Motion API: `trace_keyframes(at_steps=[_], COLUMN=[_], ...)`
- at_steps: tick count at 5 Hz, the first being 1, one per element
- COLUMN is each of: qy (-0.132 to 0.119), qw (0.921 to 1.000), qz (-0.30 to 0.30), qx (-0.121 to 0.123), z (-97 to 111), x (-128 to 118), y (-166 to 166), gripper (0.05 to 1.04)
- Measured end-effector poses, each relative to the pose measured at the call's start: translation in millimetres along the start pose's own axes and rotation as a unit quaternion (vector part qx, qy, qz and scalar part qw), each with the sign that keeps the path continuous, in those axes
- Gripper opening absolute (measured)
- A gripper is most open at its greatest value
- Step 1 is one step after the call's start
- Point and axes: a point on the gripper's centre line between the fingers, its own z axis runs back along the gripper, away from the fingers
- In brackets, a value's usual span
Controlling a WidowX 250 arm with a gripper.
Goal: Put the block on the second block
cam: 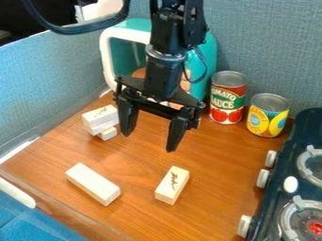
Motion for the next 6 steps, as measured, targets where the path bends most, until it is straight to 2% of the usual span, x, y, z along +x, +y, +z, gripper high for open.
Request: trace_keyframes(at_steps=[1, 2, 3, 4, 6], qy=[0.016, 0.043, 0.039, 0.053, 0.102], qw=[0.9999, 0.999, 0.999, 0.9982, 0.9929], qz=[-0.003, 0.002, 0.01, 0.007, 0.024], qx=[0.003, -0.01, -0.019, -0.028, -0.057], z=[-8.7, -27.3, -28.9, -34.6, -71.8], x=[-1.2, 1.5, 4.8, 8.0, 27.1], y=[-1.8, -4.0, -0.7, 0.1, -4.4], gripper=[1.0, 1.0, 1.0, 1.0, 1.0])
